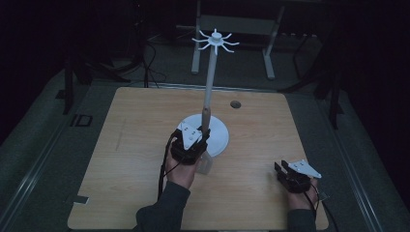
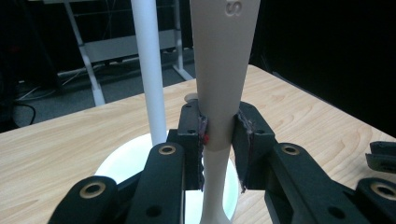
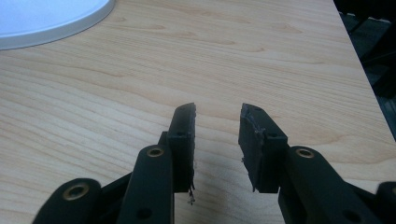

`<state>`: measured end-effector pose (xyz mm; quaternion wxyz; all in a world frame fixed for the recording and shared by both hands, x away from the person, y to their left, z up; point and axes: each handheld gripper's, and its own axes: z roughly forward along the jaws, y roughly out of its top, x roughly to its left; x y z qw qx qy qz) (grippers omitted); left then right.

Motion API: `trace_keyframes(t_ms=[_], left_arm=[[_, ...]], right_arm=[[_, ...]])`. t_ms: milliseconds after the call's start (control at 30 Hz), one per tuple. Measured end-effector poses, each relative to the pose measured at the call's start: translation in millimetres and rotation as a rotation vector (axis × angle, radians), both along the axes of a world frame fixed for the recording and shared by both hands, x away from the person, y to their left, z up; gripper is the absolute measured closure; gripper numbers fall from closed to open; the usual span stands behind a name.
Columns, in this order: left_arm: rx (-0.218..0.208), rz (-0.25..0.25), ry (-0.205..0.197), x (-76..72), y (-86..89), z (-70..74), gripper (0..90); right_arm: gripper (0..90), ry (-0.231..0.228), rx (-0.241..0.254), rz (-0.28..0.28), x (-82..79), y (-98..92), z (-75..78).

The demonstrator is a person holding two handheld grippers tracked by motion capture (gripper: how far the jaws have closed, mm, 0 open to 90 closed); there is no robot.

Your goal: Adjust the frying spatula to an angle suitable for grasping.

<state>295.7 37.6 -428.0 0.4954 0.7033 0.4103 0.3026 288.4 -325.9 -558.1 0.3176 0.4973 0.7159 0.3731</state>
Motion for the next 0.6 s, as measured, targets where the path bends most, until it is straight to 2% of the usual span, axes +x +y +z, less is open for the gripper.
trace_keyframes(t_ms=[600], left_arm=[[-0.015,0.018,-0.036,1.7,-3.9,15.4,74.4]], right_arm=[[66.1,0.005,0.001,-0.001,0.8,0.2,-1.0]])
